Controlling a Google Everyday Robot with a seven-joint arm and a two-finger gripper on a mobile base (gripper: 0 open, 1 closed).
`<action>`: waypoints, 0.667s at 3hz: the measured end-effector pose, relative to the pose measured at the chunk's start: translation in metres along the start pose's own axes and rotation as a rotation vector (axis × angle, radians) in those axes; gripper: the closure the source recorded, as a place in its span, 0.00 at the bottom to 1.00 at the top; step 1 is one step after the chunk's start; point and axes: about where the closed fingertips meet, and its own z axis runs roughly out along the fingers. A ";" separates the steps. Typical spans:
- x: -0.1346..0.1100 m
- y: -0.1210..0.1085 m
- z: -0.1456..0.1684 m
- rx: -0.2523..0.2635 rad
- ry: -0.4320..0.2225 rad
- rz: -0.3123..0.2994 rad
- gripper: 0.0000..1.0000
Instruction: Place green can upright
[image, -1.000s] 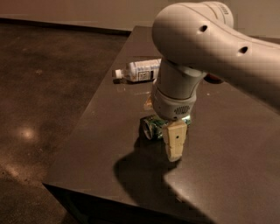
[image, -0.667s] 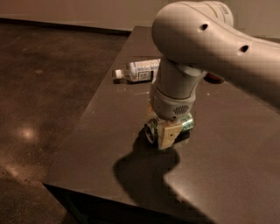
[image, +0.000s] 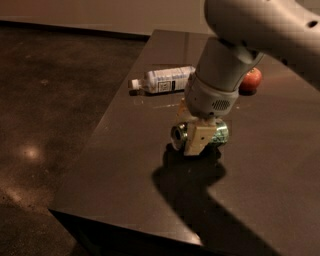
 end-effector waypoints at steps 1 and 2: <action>0.008 -0.016 -0.040 0.037 -0.152 0.128 1.00; 0.014 -0.023 -0.063 0.048 -0.285 0.220 1.00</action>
Offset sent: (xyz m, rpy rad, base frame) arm 0.0376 -0.0410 0.0835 0.4306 0.1573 -0.3188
